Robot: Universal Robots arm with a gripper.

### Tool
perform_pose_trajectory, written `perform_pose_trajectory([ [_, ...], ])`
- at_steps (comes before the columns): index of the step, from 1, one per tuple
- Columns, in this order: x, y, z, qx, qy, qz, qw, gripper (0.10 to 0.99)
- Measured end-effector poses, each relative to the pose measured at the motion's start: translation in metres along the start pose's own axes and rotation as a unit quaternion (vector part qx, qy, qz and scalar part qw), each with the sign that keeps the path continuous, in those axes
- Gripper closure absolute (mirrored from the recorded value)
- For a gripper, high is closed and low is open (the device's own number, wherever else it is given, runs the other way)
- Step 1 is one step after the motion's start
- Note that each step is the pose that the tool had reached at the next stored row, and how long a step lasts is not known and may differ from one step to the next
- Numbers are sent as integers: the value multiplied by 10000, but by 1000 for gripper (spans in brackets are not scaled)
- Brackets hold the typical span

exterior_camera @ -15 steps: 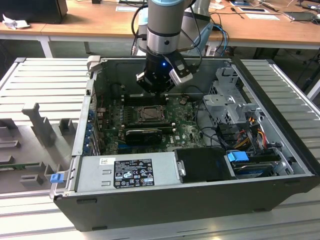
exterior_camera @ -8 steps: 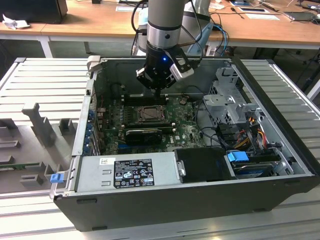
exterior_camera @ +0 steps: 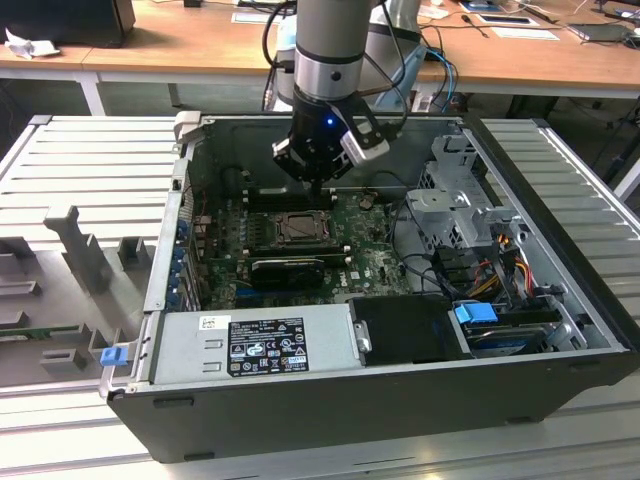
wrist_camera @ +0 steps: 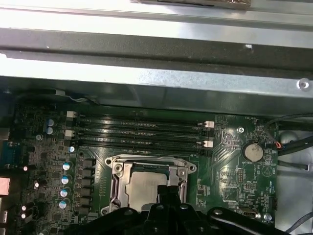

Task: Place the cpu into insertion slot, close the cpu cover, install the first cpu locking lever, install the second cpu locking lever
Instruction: 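Install the second cpu locking lever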

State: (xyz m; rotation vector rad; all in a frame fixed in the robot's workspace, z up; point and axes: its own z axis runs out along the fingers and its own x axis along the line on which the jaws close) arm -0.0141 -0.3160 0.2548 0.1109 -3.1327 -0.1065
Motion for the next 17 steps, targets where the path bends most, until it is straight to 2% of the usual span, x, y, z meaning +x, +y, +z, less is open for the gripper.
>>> perform_pose_trajectory([
  [3,1,-22,0,0,0,0,10000,980],
  [7,6,-89,-1,0,0,0,10000,980],
  [10,11,-153,-2,-1,0,0,10000,980],
  [12,16,-228,-1,-1,0,0,10000,980],
  [14,18,-258,4,-1,0,0,10000,980],
  [16,21,-304,70,-1,1,0,10000,980],
  [17,25,-363,85,0,3,0,10000,980],
])
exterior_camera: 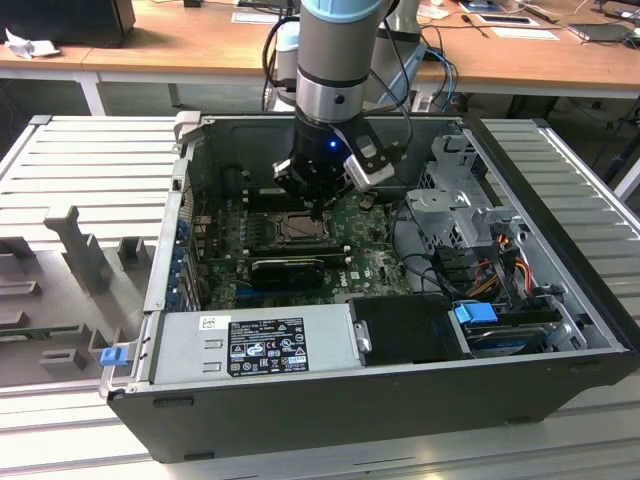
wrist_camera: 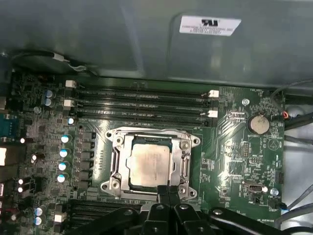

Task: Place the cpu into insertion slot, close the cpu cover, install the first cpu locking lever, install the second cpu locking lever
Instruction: 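Install the second cpu locking lever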

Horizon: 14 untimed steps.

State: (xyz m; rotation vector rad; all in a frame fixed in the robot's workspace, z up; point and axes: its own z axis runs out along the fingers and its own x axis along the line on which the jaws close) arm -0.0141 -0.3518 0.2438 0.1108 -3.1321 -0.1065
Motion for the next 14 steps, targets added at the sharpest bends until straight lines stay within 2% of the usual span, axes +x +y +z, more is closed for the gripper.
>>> perform_pose_trajectory([
  [5,15,-111,15,-1,4,0,10000,980],
  [8,35,-130,28,-2,15,1,10000,980],
  [14,175,-155,68,-6,40,2,10000,980],
])
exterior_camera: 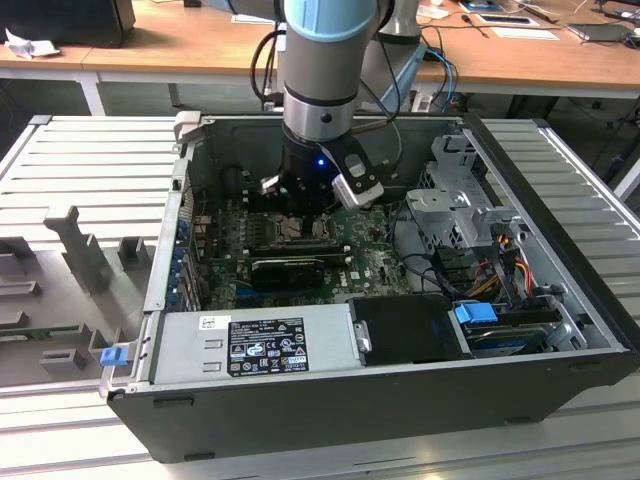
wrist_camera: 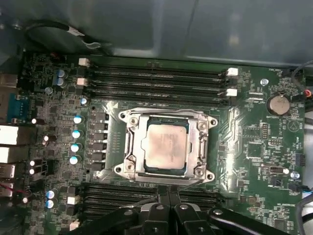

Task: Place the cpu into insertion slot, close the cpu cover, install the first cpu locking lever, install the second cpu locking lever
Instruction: 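Install the second cpu locking lever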

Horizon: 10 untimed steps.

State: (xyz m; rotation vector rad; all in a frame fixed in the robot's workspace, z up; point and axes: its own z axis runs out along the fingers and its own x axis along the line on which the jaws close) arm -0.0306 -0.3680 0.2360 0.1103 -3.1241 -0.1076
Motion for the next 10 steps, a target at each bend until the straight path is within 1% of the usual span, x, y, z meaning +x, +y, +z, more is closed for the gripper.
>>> perform_pose_trajectory([
  [3,108,1,28,0,11,1,10000,980],
  [5,164,2,53,0,18,2,10000,980],
  [6,179,1,69,0,19,2,10000,980],
  [7,192,0,101,-1,20,2,10000,980],
  [9,200,-2,139,-1,19,2,10000,980],
  [10,205,-4,170,0,20,2,10000,980],
])
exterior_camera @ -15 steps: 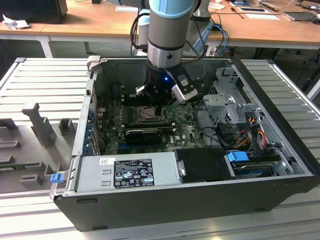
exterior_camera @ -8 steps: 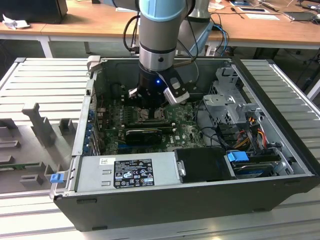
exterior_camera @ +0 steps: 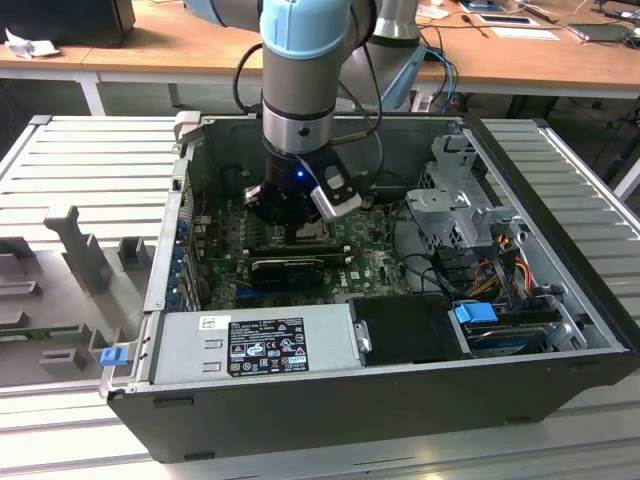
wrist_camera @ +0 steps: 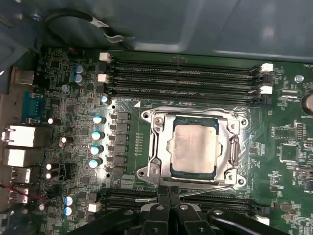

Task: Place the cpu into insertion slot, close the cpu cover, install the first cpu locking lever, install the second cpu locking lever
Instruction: 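Install the second cpu locking lever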

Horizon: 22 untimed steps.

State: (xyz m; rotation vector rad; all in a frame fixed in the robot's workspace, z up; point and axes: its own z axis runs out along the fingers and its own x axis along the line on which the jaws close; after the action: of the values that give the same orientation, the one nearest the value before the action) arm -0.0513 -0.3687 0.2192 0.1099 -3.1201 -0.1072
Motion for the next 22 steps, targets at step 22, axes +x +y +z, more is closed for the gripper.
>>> perform_pose_trajectory([
  [22,230,-276,151,-1067,-82,-22,9943,980],
])
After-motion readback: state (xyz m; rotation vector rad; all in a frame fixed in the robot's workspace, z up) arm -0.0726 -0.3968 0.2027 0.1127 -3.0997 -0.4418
